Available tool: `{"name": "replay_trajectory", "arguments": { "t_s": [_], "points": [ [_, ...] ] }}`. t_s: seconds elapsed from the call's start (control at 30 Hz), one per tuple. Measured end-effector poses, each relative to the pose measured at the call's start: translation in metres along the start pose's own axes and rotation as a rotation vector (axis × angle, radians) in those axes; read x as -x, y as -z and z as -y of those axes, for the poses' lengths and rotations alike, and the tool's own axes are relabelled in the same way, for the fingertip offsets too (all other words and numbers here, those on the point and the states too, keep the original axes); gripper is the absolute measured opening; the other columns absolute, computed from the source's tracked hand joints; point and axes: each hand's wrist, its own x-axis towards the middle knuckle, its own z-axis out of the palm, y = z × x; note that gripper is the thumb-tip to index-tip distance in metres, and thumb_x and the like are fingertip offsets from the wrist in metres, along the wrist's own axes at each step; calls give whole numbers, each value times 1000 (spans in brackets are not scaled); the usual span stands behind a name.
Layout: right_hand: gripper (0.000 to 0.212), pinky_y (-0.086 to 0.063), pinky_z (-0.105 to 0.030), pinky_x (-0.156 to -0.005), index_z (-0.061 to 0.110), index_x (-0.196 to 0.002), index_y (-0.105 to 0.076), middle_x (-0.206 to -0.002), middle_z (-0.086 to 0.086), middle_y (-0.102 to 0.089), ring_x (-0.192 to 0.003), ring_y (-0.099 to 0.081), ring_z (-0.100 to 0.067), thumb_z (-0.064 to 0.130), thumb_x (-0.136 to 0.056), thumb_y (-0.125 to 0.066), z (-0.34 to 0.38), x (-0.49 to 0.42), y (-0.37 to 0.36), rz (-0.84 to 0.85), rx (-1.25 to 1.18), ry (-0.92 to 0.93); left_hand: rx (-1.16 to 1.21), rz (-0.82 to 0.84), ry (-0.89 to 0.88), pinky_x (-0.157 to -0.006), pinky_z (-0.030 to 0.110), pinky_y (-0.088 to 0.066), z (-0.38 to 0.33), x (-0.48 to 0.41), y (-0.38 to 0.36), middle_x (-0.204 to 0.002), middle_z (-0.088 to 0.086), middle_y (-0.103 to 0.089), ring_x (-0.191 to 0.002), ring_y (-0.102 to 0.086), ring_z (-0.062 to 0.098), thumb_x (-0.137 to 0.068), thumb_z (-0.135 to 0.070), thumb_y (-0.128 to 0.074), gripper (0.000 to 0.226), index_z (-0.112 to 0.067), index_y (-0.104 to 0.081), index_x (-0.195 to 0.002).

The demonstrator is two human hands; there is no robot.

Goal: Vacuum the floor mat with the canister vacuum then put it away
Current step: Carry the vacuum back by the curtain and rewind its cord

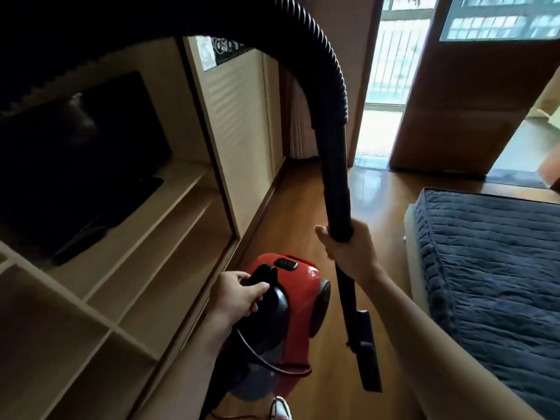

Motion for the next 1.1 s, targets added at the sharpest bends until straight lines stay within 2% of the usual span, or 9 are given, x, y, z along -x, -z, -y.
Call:
{"name": "replay_trajectory", "arguments": {
  "t_s": [0.1, 0.2, 0.33, 0.43, 0.6, 0.73, 0.83, 0.97, 1.1],
  "points": [
    [31, -48, -41, -46, 1, -67, -54, -48, 4, -54, -42, -56, -23, 10, -87, -76, -11, -51, -6, -80, 73, -29, -13, 62, -45, -37, 20, -36, -17, -59, 3, -44, 5, -56, -34, -47, 12, -79, -11, -79, 23, 0, -65, -63],
    [33, -50, -43, -48, 6, -64, -54, -50, -7, -57, -44, -58, -28, 18, -87, -74, -20, -99, -12, -135, 117, -19, -30, 116, -89, -38, 20, -37, -35, -119, 9, -45, 5, -58, -35, -48, 14, -79, -11, -80, 22, -1, -66, -64],
    [36, -51, -43, -50, -1, -65, -56, -55, -17, -58, -47, -59, -33, 23, -87, -72, -35, -150, -16, -159, 149, 9, -46, 145, -127, -40, 23, -40, -58, -187, 9, -45, 5, -59, -36, -50, 15, -77, -11, -81, 21, -5, -67, -64],
    [34, -54, -46, -52, -3, -66, -57, -55, -16, -60, -48, -61, -32, 17, -89, -73, -46, -188, -17, -188, 186, -6, -36, 161, -136, -41, 24, -41, -77, -232, 4, -46, 7, -60, -37, -51, 16, -77, -12, -81, 19, -4, -67, -67],
    [32, -55, -40, -50, 1, -65, -60, -53, -8, -61, -46, -63, -24, 17, -90, -73, -76, -254, -11, -227, 195, -39, -27, 172, -148, -41, 23, -40, -101, -308, -14, -45, 8, -57, -37, -48, 19, -78, -10, -81, 23, -3, -66, -63],
    [30, -50, -28, -51, 5, -66, -59, -55, -7, -59, -47, -61, -19, 15, -90, -73, -109, -315, -3, -207, 178, -37, -39, 161, -135, -41, 22, -39, -120, -373, -40, -44, 8, -56, -36, -46, 18, -78, -11, -81, 26, -6, -65, -59],
    [32, -51, -33, -51, 4, -66, -57, -56, -13, -58, -50, -59, -30, 17, -89, -74, -143, -370, 10, -207, 148, -30, -72, 151, -123, -40, 21, -38, -140, -425, -65, -45, 8, -57, -36, -46, 17, -78, -13, -80, 25, -6, -65, -60],
    [42, -53, -46, -48, 3, -64, -56, -54, -13, -57, -48, -59, -34, 39, -82, -69, -184, -454, 37, -198, 84, -16, -130, 112, -104, -42, 22, -41, -174, -489, -101, -46, 8, -59, -38, -49, 17, -78, -15, -81, 22, -7, -67, -63],
    [34, -52, -41, -48, 5, -64, -58, -53, -6, -58, -48, -61, -26, 26, -87, -72, -209, -529, 62, -191, 57, 19, -154, 78, -98, -41, 21, -42, -215, -544, -129, -45, 7, -59, -38, -50, 15, -79, -16, -80, 24, -8, -67, -60]
  ]
}}
